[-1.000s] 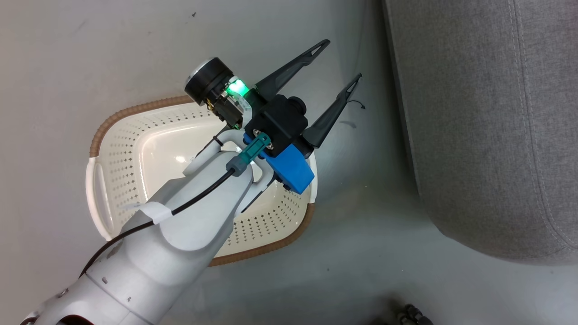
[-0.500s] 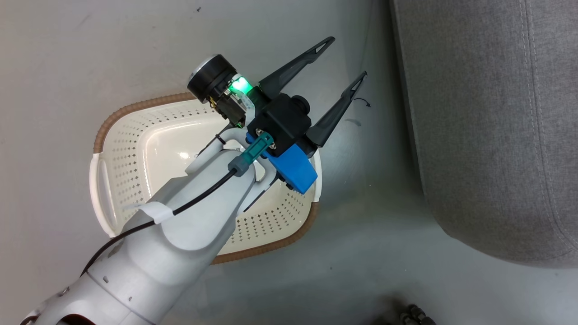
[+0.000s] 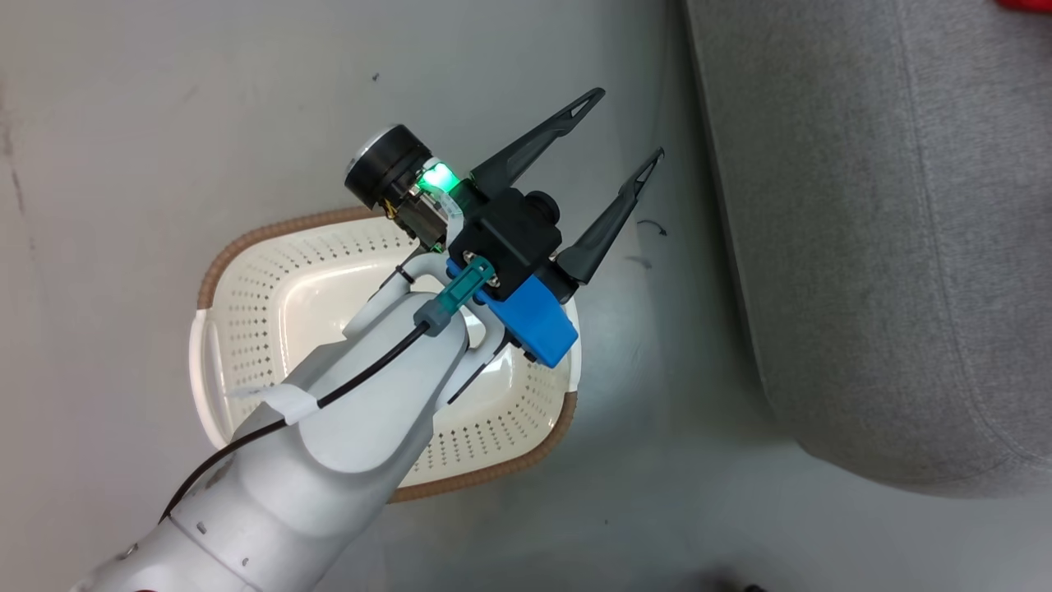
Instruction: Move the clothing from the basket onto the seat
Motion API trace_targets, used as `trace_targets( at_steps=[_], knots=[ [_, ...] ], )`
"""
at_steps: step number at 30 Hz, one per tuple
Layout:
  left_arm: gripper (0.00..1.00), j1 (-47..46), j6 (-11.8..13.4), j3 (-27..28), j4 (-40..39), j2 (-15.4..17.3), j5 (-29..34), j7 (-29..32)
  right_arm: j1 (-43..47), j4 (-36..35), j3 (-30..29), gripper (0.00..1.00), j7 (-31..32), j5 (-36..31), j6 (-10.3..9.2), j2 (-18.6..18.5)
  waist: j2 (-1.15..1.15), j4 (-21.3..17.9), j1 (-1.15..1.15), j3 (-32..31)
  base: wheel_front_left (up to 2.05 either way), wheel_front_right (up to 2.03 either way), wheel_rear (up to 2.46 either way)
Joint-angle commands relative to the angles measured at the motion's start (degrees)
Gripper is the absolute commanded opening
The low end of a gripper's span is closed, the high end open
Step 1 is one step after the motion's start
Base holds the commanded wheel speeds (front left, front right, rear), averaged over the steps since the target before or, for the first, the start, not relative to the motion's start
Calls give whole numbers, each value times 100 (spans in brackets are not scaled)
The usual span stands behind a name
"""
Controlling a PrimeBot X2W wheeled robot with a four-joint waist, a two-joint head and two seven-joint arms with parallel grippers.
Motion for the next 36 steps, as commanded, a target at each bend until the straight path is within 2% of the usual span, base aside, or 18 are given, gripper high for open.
trace_targets(
  at_steps=[1,8,19,36],
  knots=[
    [100,68,1,42,-23,-3,-16,-27,225,-83,25,100,0,-5,1,114,0,-25,0,-169,0,0,0],
    [100,309,0,191,-62,-43,-34,-27,1039,-461,64,100,-1,77,1,526,0,-1,0,-561,0,0,0],
    [100,1014,92,655,-206,-85,-73,-27,1921,-1083,359,100,-1,6,1,880,0,235,0,-1483,0,0,0],
    [100,2285,337,2213,-789,10,-7,-27,2675,-1999,1162,100,-1,-166,1,1324,0,950,0,-2562,0,0,0]
  ],
)
